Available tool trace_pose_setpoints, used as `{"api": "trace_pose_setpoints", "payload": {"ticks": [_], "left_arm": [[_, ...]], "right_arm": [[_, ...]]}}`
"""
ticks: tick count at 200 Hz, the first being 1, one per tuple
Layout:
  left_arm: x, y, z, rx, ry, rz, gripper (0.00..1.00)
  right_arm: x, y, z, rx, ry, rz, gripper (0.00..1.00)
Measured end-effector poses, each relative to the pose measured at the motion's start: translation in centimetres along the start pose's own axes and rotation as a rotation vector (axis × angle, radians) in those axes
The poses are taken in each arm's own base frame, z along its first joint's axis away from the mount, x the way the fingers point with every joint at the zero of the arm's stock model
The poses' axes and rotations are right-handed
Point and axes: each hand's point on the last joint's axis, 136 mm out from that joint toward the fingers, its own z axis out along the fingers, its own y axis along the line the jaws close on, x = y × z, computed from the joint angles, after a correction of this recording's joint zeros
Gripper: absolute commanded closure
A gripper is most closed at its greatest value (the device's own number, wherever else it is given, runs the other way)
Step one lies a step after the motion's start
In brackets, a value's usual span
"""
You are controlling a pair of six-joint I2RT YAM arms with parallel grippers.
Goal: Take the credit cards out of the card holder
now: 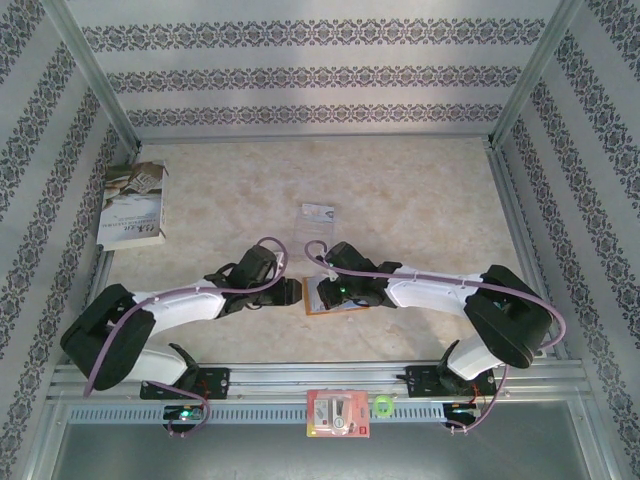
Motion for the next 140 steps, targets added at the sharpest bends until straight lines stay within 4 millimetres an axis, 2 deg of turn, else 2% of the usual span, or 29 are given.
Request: {"api": "trace_pose_setpoints", "payload": {"ticks": [50,93,140], "left_arm": [[-0.5,-2.7,1.6,0.049,0.044,0.044,0.83],[-0.3,-3.2,2.6,0.052,0.077,0.052,0.99],[0.8,-2.8,3.5,0.036,0.147,0.039,1.00]], "right_arm": [[0.0,1.0,0.1,-0.064,-0.008,0.025,1.00],[0.1,0.6,0.2,-0.065,-0.007,0.045,1.00],[0.4,0.4,0.3,-0.063,-0.005,0.066,1.00]]}}
